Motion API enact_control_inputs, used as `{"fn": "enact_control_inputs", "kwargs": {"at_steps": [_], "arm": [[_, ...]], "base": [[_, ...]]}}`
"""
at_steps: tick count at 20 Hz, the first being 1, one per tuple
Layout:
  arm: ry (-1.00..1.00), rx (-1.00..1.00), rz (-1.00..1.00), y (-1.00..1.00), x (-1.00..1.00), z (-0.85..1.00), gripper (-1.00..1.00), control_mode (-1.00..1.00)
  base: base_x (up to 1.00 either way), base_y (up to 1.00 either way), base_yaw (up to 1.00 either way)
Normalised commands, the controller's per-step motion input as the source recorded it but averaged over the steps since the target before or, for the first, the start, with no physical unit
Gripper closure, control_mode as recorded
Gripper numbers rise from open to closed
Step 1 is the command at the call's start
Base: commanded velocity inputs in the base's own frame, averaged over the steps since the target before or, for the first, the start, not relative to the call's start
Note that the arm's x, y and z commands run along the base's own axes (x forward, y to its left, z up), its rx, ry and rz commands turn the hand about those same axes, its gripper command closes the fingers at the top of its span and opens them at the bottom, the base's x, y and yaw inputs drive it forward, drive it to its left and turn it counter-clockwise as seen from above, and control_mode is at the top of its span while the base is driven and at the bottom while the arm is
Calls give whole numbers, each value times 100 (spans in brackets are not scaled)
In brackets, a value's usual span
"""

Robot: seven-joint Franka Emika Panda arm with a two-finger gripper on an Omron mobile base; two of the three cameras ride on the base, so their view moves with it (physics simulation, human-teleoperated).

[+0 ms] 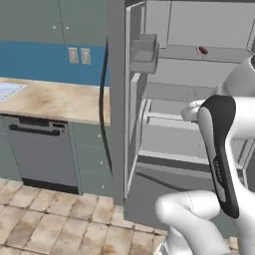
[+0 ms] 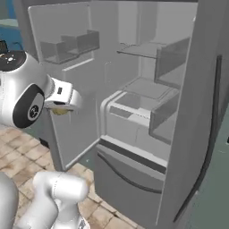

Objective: Retrieve the sausage and cheese from the fridge and place them on the cutting board on the counter.

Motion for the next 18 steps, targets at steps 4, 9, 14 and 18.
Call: {"fn": "enact_control_inputs", "kwargs": {"at_steps": [4, 9, 14, 18], "arm": [[0, 0, 0, 0, 0, 0, 100, 100], [0, 0, 0, 0, 0, 0, 100, 100], [0, 0, 0, 0, 0, 0, 100, 100], [0, 0, 0, 0, 0, 0, 100, 100]], "base": [[-64, 0, 74], [-30, 12, 72], [-2, 27, 70], [0, 22, 68]]}}
